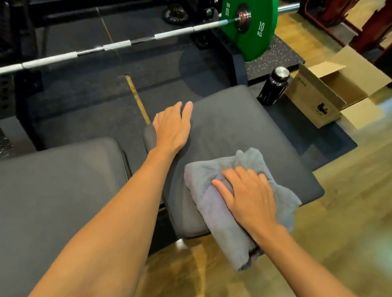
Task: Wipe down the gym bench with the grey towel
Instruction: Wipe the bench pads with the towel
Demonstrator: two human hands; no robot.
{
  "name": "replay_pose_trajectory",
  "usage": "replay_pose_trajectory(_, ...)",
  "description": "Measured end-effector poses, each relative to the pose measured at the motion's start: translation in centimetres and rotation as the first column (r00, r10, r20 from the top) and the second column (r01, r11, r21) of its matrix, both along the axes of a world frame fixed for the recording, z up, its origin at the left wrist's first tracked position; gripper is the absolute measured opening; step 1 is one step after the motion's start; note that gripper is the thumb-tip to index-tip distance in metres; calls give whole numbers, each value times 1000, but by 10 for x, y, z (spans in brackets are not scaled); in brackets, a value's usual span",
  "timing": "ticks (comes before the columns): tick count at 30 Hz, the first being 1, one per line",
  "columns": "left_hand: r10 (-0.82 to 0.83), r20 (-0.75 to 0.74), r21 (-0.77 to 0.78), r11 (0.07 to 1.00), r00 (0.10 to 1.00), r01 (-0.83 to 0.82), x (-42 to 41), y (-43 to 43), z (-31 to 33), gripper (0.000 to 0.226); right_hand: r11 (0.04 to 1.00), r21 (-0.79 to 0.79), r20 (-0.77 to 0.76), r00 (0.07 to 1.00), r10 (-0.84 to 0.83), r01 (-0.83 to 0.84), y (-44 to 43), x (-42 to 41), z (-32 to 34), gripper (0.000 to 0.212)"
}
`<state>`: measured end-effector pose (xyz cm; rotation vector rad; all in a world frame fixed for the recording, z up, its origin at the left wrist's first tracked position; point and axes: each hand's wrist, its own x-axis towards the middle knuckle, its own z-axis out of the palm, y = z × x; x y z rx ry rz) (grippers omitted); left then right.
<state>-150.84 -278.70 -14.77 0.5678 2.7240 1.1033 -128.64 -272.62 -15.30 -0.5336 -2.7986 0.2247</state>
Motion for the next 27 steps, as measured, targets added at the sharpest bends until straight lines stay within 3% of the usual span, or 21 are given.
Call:
replay_pose_trajectory(4, 85, 119, 149, 983, 989, -103, -5, -1, -10, 48, 997, 61, -26, 998, -48, 50, 30, -80, -8, 28)
replay_pose_trajectory(7, 82, 149, 157, 982, 985, -105, -11, -1, -17, 54, 998, 45, 37, 998, -41, 39, 60, -174, -5, 33)
replay_pose_trajectory(10, 57, 155, 188, 978, 986, -86, -11, -4, -19, 56, 999, 31, 65, 998, 17, -19, 70, -211, 0, 34)
replay_pose_trajectory(14, 71, 189, 123, 988, 979, -96, -10, -3, -11, 56, 999, -8, 71, 997, 41, -40, 61, -148, 5, 33)
replay_pose_trajectory(21, 51, 36, -54, 997, 998, -49, -6, 29, -3, 48, 999, -3, 32, 999, 38, -38, 46, 2, 6, 29)
replay_pose_trajectory(24, 15, 51, 1, 1000, 999, -15, -13, 55, -8, 53, 999, 13, 5, 999, 40, -40, 56, -10, 2, 28)
replay_pose_trajectory(27, 37, 122, 115, 992, 992, -51, -22, 66, -17, 67, 999, 44, -30, 999, -22, 23, 81, -75, -4, 29)
